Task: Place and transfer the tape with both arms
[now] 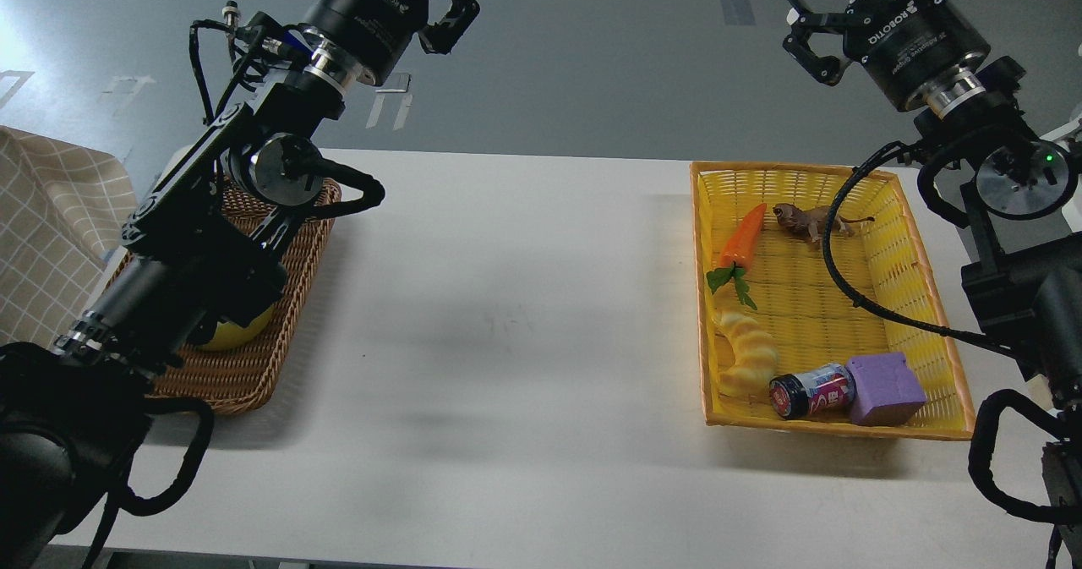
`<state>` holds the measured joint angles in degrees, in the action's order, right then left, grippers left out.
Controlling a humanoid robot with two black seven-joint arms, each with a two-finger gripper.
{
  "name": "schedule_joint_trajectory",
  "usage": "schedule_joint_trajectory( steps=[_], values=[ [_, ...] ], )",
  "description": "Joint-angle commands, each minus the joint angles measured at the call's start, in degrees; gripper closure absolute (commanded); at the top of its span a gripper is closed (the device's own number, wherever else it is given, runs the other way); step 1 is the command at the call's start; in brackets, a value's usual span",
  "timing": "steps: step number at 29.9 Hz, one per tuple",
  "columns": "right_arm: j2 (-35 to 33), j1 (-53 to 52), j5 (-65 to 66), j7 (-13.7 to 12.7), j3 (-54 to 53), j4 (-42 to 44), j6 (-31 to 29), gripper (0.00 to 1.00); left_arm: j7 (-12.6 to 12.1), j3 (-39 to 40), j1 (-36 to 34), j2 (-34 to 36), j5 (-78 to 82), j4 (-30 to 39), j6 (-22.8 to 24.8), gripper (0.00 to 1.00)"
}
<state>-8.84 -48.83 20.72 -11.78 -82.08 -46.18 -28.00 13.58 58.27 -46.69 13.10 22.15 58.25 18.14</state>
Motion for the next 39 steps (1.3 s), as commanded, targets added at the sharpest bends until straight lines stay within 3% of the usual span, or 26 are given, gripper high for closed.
schedule_joint_trajectory(
  steps=[1, 20, 27, 39],
  values=[
    [0.9, -0.3, -0.1, 0.4, 0.1, -0.3, 0.0, 0.0, -0.1, 0.1, 0.4, -0.3, 0.0, 0.2, 0.6, 0.02],
    [2.3, 2.5, -0.4, 0.8, -0.7, -1.0, 0.0, 0.0, -0.3, 0.3, 1.8, 0.4, 0.0, 0.0, 2.4, 0.02],
    [2.4, 5.6, -0.7, 0.9, -1.1, -7.2, 0.0, 0.0, -0.4, 0.2, 1.6, 0.3, 0.1, 0.0, 2.3, 0.02],
    [2.4, 5.8, -0.9, 0.9, -1.8, -6.5, 0.0, 0.0, -0.5, 0.3, 1.5, 1.0, 0.0, 0.1, 2.6, 0.02]
  ],
)
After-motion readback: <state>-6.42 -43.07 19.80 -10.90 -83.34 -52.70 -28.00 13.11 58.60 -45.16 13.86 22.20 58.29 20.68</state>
